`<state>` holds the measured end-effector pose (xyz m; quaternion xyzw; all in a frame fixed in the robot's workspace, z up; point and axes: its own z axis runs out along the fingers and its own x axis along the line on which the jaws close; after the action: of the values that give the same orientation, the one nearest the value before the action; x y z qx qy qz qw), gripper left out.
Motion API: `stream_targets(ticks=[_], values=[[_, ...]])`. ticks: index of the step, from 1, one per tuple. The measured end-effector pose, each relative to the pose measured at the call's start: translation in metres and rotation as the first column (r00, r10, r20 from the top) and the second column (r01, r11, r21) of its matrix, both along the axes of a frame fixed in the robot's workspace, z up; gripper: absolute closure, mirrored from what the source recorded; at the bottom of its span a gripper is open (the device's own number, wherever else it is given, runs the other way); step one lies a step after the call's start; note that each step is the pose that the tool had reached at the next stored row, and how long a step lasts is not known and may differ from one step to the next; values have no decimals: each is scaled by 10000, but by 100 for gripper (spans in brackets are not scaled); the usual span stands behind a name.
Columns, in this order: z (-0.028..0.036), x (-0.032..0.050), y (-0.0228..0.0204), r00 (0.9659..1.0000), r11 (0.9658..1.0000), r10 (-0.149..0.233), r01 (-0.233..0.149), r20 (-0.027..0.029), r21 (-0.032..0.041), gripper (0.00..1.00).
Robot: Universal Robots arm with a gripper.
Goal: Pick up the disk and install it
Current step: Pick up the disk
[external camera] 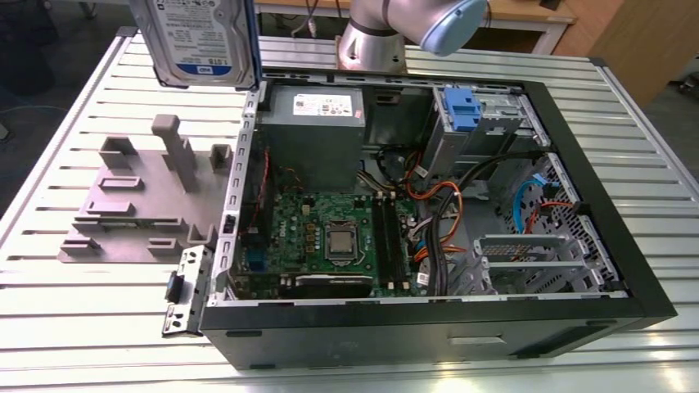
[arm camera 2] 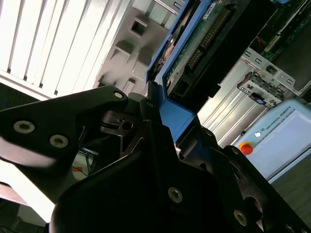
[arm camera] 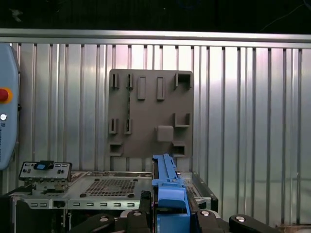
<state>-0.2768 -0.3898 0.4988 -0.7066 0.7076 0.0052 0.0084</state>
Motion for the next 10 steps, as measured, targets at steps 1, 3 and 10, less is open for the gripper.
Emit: stream_targets(ticks=[1, 3, 10], values=[[0, 4, -11, 10000, 10000, -7, 7, 0, 0, 64], [0, 16, -30, 10000, 10000, -20, 20, 0, 0, 64], [0, 113, -44, 10000, 10000, -39, 39, -1, -1, 64]])
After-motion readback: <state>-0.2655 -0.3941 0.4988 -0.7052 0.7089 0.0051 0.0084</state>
